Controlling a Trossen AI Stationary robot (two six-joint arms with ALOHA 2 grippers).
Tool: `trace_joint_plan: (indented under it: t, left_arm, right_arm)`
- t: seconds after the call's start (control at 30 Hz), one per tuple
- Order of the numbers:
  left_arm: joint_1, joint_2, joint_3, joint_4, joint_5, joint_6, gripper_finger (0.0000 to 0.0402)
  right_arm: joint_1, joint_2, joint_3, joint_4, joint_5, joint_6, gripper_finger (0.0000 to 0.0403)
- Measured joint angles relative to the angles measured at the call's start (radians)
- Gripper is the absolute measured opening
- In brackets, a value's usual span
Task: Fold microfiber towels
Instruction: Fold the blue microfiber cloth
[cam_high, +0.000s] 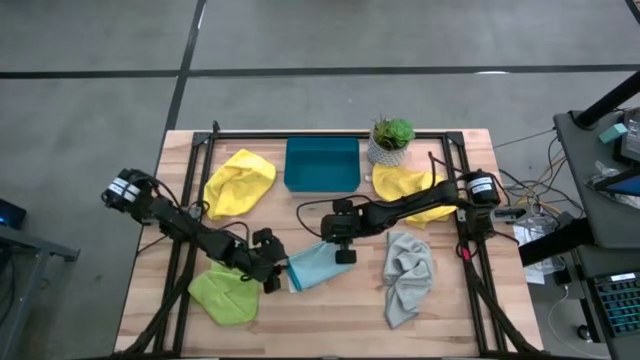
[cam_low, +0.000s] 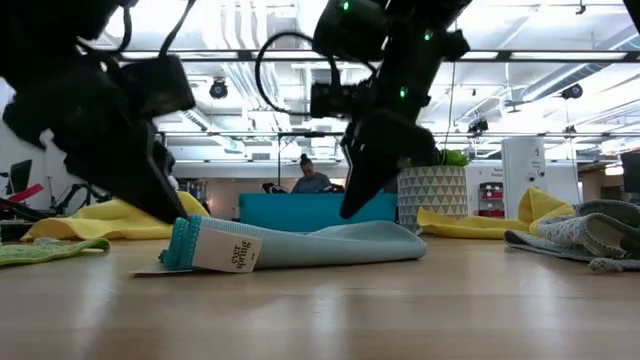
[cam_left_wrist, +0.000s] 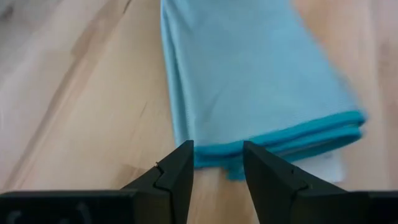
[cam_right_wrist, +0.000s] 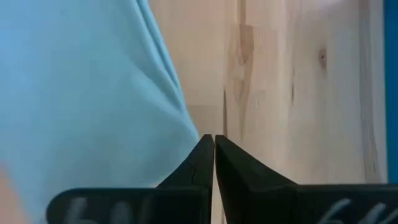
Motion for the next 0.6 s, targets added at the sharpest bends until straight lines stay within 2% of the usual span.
trace_joint_plan:
  t: [0.37,0.47,0.6]
  left_arm:
    - [0.0,-0.091,0.008,0.015,-0.035,0.052,0.0121]
    - [0.0,-0.057,0.009,0.109,-0.039,0.08,0.0103]
    - [0.0,0.026,0.01,0.232,-0.041,0.104,0.0059]
  right_arm:
    - [0.069,-0.017,-0.002,0.04,0.0,0.038,0.0008]
    - [0.093,-0.016,-0.017,0.108,0.0,0.054,0.0008]
    - [0.119,-0.015,-0.06,0.218,0.0,0.076,0.0008]
